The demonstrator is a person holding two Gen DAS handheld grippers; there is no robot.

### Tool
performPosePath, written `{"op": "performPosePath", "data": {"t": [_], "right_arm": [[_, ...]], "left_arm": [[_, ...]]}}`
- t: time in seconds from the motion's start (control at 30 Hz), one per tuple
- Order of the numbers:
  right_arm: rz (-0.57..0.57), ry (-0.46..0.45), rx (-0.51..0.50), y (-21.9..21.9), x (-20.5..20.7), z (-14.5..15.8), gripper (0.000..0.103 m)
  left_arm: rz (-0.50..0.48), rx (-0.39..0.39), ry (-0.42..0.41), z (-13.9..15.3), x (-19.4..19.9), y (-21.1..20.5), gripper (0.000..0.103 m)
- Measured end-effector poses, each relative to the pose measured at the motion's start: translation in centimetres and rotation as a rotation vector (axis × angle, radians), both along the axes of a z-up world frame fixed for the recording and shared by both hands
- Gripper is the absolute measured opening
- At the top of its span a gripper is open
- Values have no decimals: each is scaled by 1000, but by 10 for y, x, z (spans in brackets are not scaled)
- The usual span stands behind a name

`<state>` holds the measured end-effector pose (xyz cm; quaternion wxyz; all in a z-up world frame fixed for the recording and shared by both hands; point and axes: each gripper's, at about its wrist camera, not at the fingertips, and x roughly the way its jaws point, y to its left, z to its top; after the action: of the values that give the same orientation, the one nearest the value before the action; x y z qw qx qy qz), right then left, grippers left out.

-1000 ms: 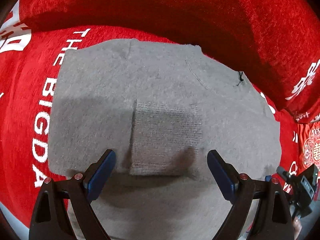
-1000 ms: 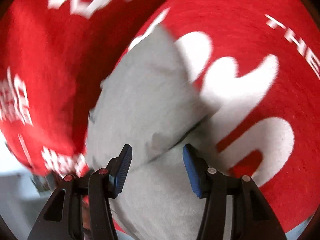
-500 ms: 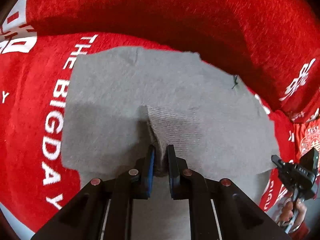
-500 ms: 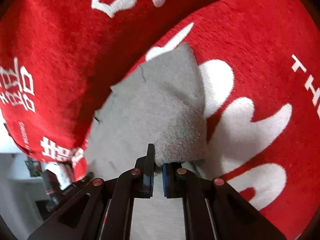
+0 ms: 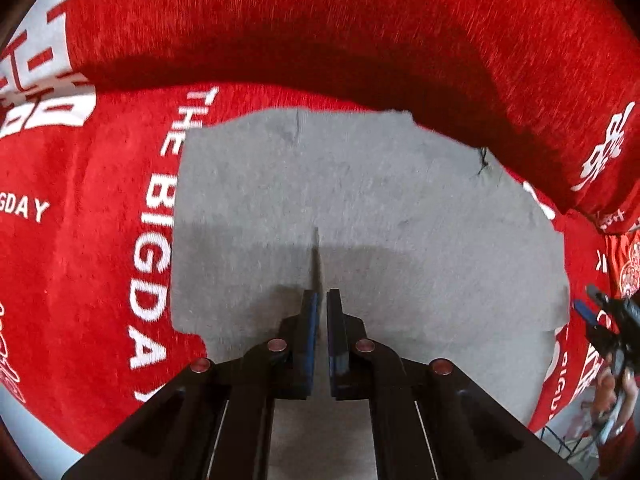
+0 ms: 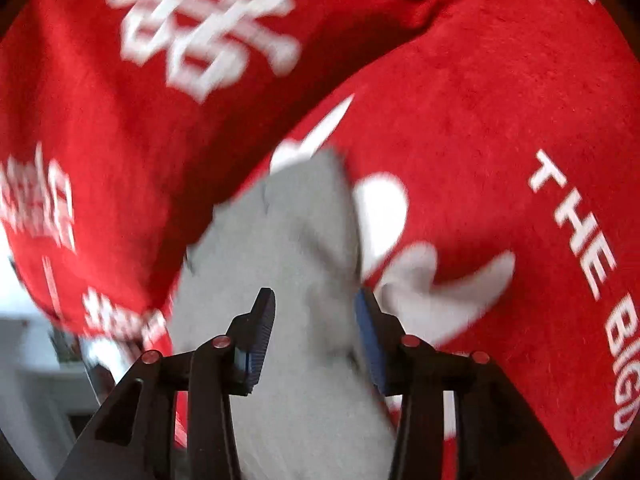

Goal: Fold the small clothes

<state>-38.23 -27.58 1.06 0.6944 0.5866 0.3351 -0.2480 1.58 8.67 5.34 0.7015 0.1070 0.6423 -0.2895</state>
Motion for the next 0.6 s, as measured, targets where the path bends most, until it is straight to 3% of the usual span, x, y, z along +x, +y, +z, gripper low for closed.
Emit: {"op": "performPosePath", "data": {"t": [0.17, 0.23, 0.27, 0.4, 0.47, 0.6], "right_arm": [[15, 54, 80, -34, 25, -35, 46], [87, 65, 82, -37, 41, -39, 16], [140, 83, 61, -36, 49, -35, 8], [335, 298, -229, -25, 66, -9, 8], [375, 357, -232, -25, 67, -21, 8], [314, 359, -234, -22, 60, -16, 10]], "left_arm": [[-9, 11, -23, -5, -1, -22, 6], [-20, 31, -12, -16, -6, -32, 6], [-26, 44, -13, -20, -8, -35, 6], [-61, 91, -55, -36, -18, -40, 6], [-76, 104, -74, -35, -21, -42, 6], [-106, 161, -81, -29, -23, -45, 6]]}}
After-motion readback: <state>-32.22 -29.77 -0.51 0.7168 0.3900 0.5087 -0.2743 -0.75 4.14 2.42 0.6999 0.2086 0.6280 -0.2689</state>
